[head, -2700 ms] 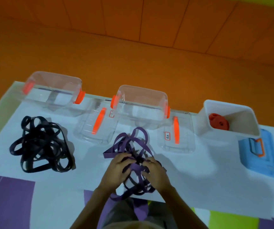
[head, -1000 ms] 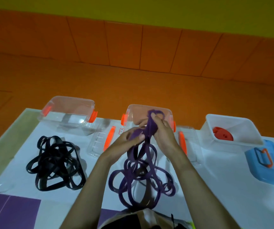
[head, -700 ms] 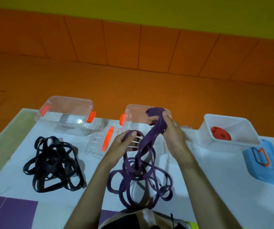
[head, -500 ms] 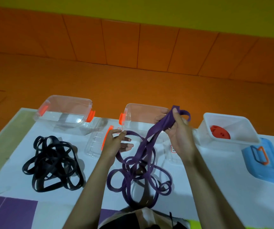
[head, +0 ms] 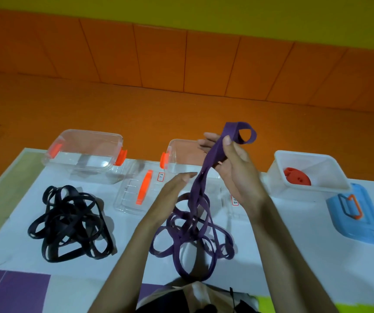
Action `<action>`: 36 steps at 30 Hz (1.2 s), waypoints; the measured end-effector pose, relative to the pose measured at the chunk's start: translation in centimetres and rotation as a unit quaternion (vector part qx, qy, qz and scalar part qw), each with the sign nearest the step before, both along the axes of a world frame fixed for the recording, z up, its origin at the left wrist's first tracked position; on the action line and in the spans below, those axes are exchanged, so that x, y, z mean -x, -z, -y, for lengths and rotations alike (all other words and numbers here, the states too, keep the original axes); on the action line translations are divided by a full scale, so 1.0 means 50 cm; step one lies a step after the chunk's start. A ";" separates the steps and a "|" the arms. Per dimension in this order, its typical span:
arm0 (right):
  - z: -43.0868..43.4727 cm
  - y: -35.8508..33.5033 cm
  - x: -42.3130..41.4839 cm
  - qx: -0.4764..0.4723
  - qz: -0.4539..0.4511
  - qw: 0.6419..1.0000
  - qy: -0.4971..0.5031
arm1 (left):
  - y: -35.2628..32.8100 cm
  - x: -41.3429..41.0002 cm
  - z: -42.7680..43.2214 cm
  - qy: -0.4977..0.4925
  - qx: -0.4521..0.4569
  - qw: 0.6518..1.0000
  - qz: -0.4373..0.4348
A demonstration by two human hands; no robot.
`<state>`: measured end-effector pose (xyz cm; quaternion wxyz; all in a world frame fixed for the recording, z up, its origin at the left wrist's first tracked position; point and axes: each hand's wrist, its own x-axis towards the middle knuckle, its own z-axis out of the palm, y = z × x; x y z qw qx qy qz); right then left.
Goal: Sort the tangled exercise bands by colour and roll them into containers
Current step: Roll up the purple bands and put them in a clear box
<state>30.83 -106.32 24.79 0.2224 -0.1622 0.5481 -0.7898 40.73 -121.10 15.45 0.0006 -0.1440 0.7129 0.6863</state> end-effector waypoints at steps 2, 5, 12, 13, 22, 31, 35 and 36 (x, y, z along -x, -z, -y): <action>0.011 -0.009 -0.014 -0.010 -0.019 1.000 -0.007 | -0.011 0.002 -0.020 0.042 0.026 0.999 -0.003; 0.020 -0.025 -0.027 -0.026 -0.047 0.999 -0.007 | -0.010 0.014 -0.043 0.001 0.045 0.999 0.010; -0.017 -0.068 -0.001 -0.062 -0.102 0.989 0.091 | -0.038 0.000 0.036 0.018 0.094 0.995 0.030; -0.022 -0.069 0.003 -0.058 -0.100 0.988 0.104 | -0.046 0.001 0.045 0.032 0.098 0.994 0.027; -0.068 -0.046 0.042 -0.037 -0.036 0.975 0.215 | -0.145 0.042 0.048 -0.009 -0.015 0.993 -0.117; -0.056 -0.007 0.033 0.066 0.106 0.981 0.148 | -0.193 0.087 -0.029 -0.074 -0.028 0.991 -0.106; -0.029 0.019 0.004 -0.015 0.099 0.995 0.014 | -0.196 0.109 -0.043 -0.094 0.082 0.986 -0.111; -0.020 0.030 0.000 -0.029 0.098 0.995 0.000 | -0.202 0.113 -0.047 -0.096 0.105 0.982 -0.122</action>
